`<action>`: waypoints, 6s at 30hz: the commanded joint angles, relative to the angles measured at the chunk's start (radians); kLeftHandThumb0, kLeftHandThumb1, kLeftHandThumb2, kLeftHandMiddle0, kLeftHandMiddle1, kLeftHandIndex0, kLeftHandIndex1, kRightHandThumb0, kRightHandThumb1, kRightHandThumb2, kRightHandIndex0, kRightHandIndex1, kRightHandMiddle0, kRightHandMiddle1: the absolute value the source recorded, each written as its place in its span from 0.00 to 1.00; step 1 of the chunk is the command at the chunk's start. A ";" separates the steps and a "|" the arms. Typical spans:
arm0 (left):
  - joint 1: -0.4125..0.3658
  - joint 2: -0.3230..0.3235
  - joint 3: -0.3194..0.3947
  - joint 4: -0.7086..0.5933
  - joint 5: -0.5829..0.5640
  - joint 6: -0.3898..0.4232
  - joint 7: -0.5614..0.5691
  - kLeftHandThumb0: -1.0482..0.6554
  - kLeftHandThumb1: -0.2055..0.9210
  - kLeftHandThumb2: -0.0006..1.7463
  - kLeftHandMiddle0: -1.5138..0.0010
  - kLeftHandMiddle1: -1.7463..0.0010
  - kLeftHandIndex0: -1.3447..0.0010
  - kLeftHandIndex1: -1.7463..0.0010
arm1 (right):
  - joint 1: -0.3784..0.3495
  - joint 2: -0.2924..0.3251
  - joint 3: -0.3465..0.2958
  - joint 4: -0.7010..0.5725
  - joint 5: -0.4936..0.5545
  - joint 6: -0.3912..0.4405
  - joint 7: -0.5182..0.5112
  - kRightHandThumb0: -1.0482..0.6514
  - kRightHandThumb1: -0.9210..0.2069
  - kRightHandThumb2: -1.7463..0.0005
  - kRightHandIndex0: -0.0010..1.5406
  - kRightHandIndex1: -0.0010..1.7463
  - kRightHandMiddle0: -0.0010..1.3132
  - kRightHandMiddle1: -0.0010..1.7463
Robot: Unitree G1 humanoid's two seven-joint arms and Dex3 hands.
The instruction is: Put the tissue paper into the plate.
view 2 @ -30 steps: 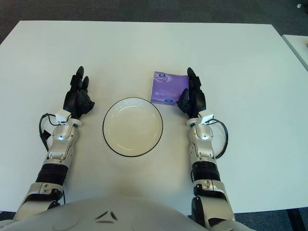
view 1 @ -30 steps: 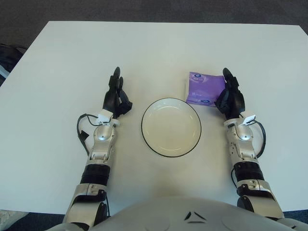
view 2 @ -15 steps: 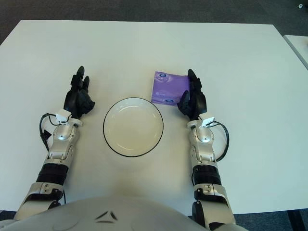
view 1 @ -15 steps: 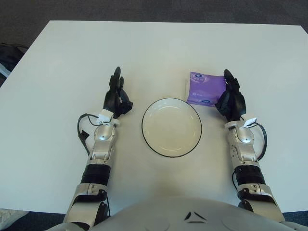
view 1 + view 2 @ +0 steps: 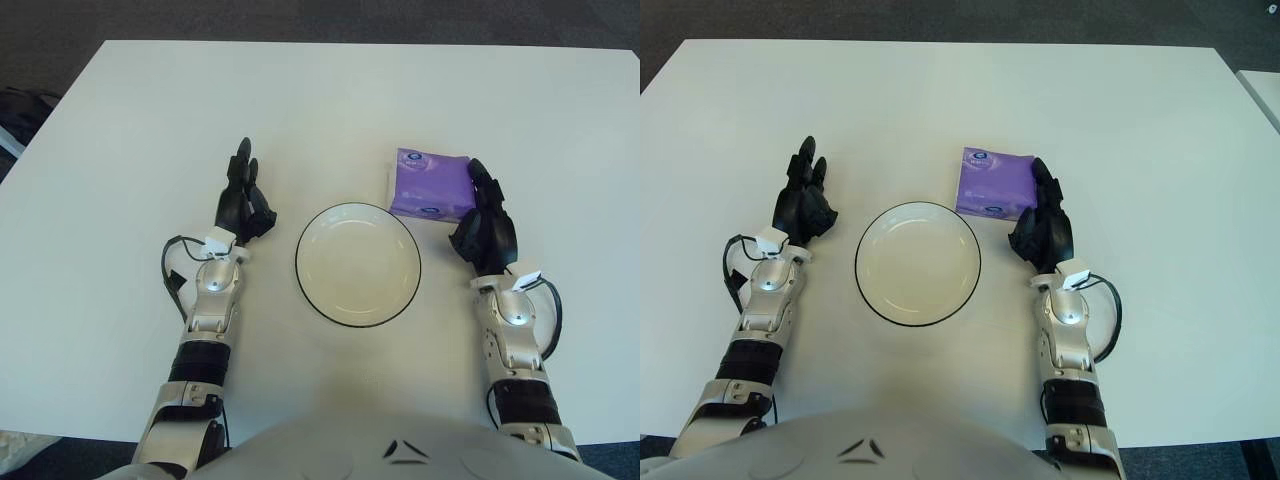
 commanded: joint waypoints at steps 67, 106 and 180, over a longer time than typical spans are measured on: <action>0.025 -0.028 -0.006 0.130 0.009 0.051 0.025 0.08 1.00 0.63 0.87 1.00 1.00 0.93 | -0.314 -0.443 0.071 -0.523 -0.544 0.444 0.336 0.00 0.00 0.87 0.00 0.00 0.00 0.01; 0.020 -0.038 -0.015 0.132 0.029 0.043 0.044 0.09 1.00 0.64 0.88 1.00 1.00 0.90 | -0.443 -0.635 0.207 -0.355 -0.816 0.132 0.345 0.00 0.00 0.67 0.00 0.00 0.00 0.00; 0.027 -0.018 -0.007 0.125 0.026 0.041 0.028 0.08 1.00 0.64 0.88 1.00 1.00 0.92 | -0.546 -0.603 0.409 0.082 -0.998 0.091 0.086 0.00 0.00 0.68 0.00 0.00 0.00 0.00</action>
